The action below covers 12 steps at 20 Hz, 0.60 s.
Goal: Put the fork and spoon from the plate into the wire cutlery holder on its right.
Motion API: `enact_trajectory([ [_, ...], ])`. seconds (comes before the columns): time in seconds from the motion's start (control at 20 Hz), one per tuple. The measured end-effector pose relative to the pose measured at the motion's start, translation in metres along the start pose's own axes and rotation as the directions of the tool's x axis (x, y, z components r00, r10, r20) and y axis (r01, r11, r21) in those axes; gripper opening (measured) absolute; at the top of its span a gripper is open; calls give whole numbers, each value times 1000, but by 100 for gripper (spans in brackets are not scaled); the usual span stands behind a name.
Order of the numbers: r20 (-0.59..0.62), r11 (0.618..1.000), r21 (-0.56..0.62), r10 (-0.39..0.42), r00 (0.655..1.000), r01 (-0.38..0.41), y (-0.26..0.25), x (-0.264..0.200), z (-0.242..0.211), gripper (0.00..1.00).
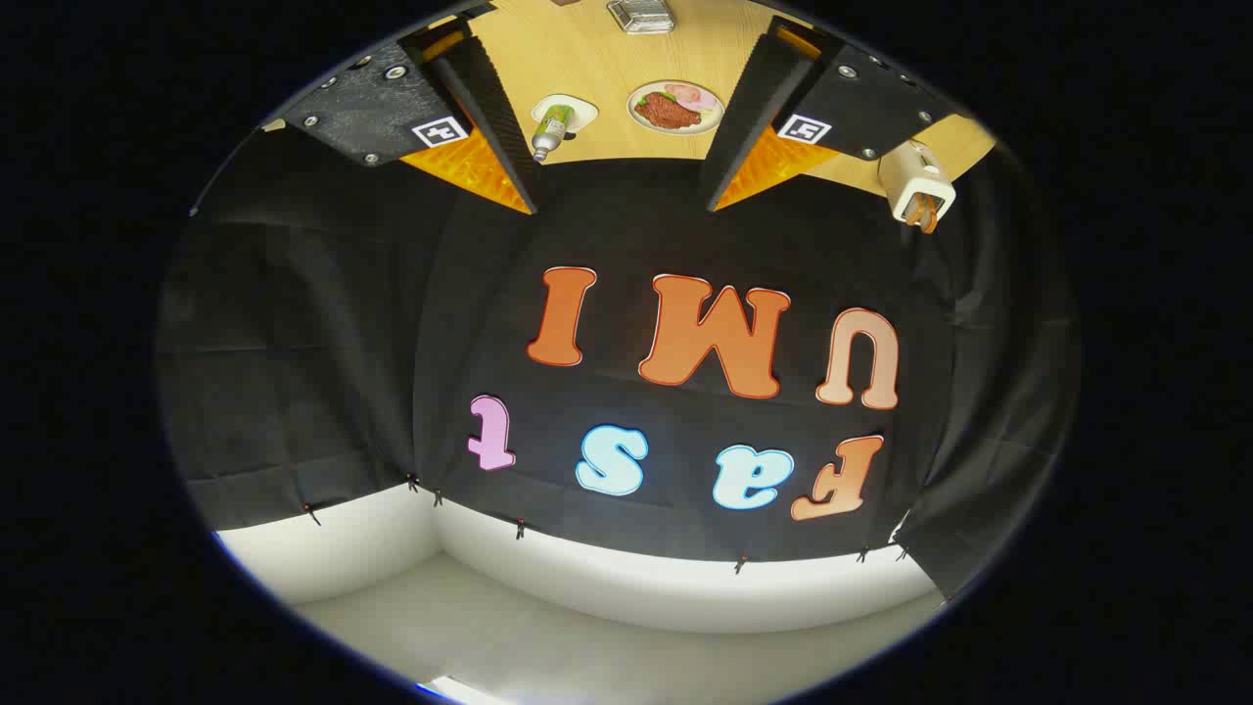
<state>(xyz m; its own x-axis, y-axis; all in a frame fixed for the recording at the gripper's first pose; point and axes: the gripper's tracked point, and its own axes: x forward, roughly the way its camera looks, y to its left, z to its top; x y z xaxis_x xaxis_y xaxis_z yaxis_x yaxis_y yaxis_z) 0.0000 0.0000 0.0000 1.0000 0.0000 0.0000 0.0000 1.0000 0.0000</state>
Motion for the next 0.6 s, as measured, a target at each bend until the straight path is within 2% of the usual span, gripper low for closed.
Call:
enact_trajectory([
  [0.6,-26,1000,2,30,999,-30,10,9,-14,99],
])
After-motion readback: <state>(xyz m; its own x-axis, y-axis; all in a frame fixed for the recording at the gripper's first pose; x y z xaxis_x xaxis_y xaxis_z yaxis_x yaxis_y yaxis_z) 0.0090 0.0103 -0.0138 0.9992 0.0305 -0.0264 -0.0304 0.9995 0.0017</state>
